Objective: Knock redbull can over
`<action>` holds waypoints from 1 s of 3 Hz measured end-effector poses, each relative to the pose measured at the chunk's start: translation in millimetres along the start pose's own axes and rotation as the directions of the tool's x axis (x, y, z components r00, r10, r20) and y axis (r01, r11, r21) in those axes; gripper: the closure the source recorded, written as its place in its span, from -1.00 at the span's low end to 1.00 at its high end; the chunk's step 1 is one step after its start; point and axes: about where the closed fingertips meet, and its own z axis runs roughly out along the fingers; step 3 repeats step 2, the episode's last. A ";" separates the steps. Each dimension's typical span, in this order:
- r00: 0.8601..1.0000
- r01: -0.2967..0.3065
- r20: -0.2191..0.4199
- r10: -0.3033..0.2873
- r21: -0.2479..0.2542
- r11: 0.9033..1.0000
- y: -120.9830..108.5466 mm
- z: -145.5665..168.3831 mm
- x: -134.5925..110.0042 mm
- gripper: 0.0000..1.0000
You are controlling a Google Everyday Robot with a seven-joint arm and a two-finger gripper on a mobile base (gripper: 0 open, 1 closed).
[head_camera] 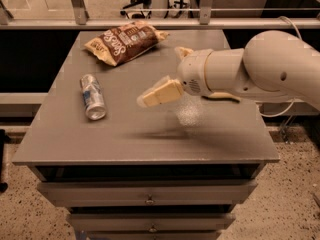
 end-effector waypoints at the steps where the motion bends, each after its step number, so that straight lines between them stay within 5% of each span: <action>1: 0.998 0.010 -0.055 -0.010 -0.001 1.000 -2.4 -54.5 28.6 -1.00; 3: 0.998 0.009 -0.056 -0.009 -0.005 1.000 -1.0 -55.2 29.0 -1.00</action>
Offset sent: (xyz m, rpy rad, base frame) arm -0.0247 -0.0470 -0.0033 -0.0452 0.0167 -0.0041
